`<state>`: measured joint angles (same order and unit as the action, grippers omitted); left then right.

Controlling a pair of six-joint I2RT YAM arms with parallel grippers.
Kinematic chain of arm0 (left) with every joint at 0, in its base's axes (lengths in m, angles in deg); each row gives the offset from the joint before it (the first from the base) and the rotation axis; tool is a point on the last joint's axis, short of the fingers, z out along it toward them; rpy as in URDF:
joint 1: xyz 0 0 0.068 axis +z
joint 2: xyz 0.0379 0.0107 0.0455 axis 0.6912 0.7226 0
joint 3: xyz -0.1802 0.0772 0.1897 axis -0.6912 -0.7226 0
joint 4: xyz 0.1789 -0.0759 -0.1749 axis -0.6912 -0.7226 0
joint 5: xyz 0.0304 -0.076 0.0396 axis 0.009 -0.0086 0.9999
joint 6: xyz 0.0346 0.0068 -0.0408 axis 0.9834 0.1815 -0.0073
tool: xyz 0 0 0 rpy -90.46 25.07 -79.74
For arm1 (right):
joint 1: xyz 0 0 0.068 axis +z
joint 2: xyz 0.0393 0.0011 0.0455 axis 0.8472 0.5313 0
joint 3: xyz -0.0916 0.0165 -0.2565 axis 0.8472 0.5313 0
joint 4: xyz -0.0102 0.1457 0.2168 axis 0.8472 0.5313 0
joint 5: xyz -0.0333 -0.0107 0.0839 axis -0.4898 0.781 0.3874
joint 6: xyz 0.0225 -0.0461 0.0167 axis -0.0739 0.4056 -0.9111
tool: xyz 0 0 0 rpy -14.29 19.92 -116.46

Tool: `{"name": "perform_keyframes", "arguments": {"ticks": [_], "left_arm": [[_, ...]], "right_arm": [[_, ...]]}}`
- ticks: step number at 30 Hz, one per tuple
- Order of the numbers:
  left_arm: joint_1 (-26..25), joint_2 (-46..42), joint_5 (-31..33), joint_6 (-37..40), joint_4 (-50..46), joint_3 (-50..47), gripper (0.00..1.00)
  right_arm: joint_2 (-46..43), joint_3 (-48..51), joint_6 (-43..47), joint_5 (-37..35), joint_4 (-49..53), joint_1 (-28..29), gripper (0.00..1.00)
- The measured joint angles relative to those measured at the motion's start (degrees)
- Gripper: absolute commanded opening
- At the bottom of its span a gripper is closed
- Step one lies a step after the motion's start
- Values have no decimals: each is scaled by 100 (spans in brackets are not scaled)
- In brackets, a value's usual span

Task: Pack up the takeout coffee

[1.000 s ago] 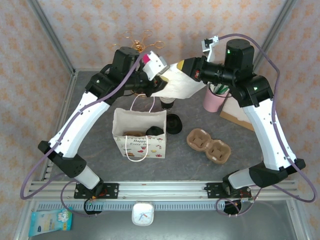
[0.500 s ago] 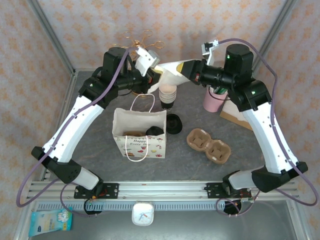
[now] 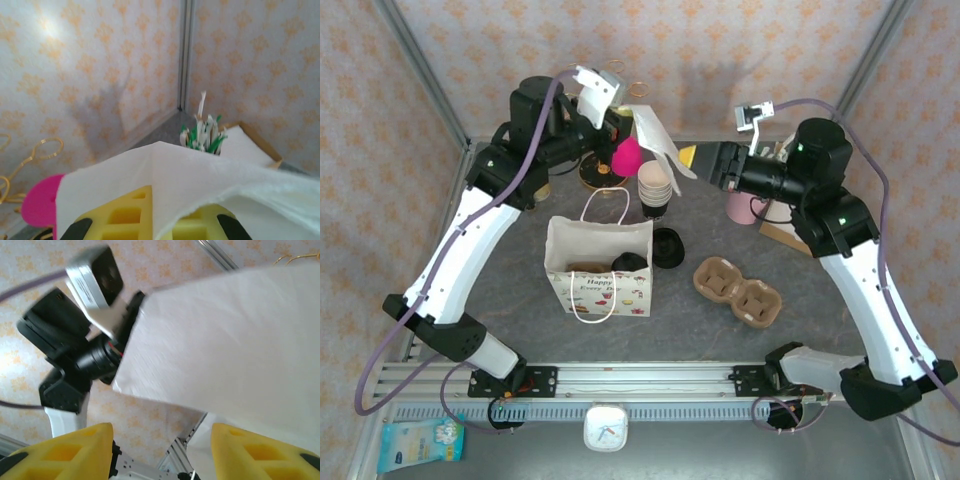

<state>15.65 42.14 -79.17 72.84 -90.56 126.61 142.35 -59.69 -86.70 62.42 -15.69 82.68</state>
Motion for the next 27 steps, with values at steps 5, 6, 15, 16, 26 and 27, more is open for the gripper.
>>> {"name": "perform_keyframes", "arguments": {"ticks": [5,6,15,16,26,27], "left_arm": [[0,4,94,-188,-273,308,0],[0,4,96,-225,-341,315,0],[0,57,125,-839,-881,531,0],[0,59,129,-861,-935,544,0],[-4,337,304,-905,-1504,1084,0],[-4,363,313,-905,-1550,1130,0]], "right_arm": [[-157,42,728,-264,149,7,61],[-160,42,874,-348,173,7,61],[-251,400,2522,-1335,90,367,76],[-339,529,2771,-1445,37,396,77],[-901,1541,5147,-1613,-1104,514,87],[-837,1539,5346,-1617,-1193,590,88]]}}
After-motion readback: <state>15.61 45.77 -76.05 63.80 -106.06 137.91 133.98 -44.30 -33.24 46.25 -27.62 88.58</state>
